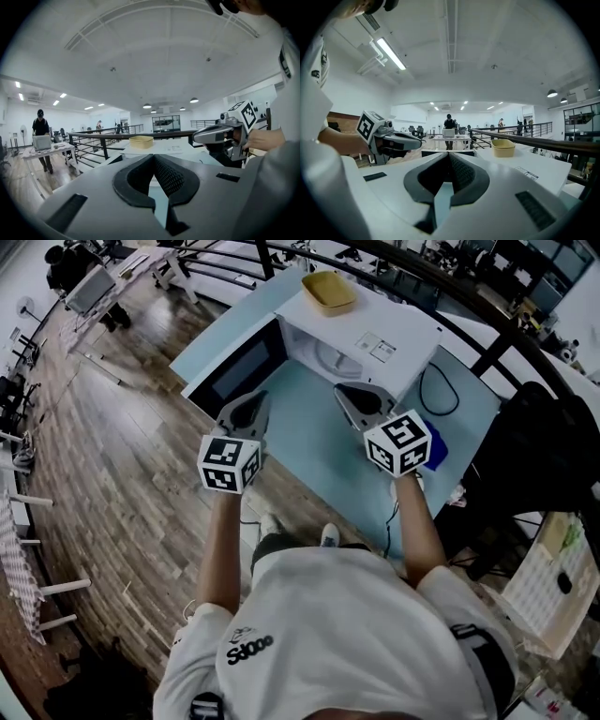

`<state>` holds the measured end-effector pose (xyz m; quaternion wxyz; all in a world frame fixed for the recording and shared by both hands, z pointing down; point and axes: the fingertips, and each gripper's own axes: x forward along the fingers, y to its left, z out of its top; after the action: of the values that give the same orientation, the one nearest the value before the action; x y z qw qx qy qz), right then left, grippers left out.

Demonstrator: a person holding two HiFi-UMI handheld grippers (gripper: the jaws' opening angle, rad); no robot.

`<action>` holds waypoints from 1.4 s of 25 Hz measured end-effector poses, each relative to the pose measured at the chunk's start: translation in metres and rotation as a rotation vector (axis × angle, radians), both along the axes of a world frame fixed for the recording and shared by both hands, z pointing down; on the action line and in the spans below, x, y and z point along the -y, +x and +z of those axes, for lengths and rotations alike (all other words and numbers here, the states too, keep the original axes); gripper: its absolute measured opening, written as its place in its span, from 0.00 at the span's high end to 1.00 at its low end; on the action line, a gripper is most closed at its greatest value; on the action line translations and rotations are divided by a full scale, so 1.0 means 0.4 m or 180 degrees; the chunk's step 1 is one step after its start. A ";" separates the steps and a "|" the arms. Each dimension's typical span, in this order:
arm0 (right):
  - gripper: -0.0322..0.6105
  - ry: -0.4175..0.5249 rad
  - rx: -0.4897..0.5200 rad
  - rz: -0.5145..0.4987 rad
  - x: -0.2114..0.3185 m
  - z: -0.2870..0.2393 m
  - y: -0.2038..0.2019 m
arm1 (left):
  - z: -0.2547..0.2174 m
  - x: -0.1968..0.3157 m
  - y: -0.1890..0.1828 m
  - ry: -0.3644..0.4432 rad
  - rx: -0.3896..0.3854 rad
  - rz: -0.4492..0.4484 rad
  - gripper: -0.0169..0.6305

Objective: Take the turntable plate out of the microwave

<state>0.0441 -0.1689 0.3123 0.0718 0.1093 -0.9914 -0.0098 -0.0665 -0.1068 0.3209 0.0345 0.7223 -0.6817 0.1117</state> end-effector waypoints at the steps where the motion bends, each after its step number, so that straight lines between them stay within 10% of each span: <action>1: 0.94 0.0003 -0.0006 0.0028 0.010 0.007 -0.001 | 0.005 0.015 -0.004 0.0006 0.0071 -0.0008 0.95; 9: 0.94 0.0190 -0.0145 0.0406 0.100 0.066 -0.039 | 0.025 0.156 -0.023 0.0219 -0.0357 0.0605 0.95; 19: 0.94 0.0192 -0.0080 0.1109 0.228 0.053 -0.172 | 0.052 0.376 -0.208 0.0131 0.0223 0.0909 0.95; 30: 0.94 -0.0274 -0.0173 0.1762 0.292 0.184 -0.283 | 0.179 0.471 -0.302 -0.0130 -0.0207 0.1376 0.95; 35: 0.94 -0.0434 -0.0322 0.2057 0.314 0.258 -0.260 | 0.239 0.493 -0.260 -0.0319 -0.0813 0.1548 0.95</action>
<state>-0.0601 -0.2946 0.4155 0.1275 0.4123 -0.8990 0.0743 -0.1705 -0.3040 0.4166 0.1281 0.8703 -0.4720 0.0584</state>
